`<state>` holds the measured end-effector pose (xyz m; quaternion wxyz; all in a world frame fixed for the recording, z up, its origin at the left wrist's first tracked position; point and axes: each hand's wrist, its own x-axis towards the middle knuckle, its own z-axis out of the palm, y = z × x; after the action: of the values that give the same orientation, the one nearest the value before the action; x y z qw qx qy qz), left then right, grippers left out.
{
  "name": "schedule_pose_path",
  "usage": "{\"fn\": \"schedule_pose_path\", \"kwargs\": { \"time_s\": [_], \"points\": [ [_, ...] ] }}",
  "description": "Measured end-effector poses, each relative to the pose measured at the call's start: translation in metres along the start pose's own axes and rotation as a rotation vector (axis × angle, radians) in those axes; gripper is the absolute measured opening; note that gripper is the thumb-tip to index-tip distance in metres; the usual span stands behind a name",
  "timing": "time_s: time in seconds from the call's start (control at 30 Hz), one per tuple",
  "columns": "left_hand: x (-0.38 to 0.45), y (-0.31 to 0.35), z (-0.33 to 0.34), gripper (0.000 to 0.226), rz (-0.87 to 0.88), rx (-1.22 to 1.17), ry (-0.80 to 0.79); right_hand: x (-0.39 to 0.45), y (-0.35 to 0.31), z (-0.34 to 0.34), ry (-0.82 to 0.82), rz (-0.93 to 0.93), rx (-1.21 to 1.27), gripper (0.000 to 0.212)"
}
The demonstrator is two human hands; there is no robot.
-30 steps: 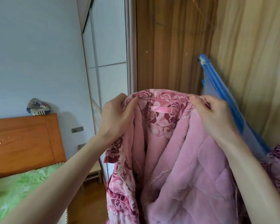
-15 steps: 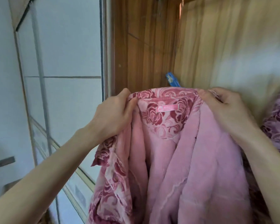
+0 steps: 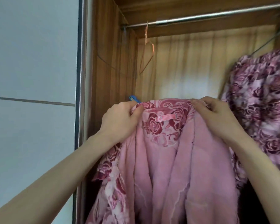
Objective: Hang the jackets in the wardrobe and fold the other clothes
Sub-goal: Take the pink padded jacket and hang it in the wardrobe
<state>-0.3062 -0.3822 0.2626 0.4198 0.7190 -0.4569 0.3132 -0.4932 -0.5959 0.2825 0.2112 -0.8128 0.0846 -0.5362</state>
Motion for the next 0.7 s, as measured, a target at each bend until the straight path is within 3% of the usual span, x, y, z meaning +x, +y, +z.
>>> {"fn": "schedule_pose_path", "kwargs": {
  "time_s": [0.23,0.6,0.7],
  "points": [
    [0.046,0.021,0.004,0.047,0.037,-0.101,0.108,0.026,-0.008,-0.028,0.047,-0.013,-0.154,0.037],
    [0.103,0.041,0.025,0.050,0.036,-0.319,0.079,0.064,-0.015,-0.061,0.030,0.042,-0.577,0.035],
    [0.110,0.039,0.030,0.052,0.011,-0.322,0.076,0.091,-0.048,-0.047,0.086,0.033,-0.305,0.050]
  ]
}}
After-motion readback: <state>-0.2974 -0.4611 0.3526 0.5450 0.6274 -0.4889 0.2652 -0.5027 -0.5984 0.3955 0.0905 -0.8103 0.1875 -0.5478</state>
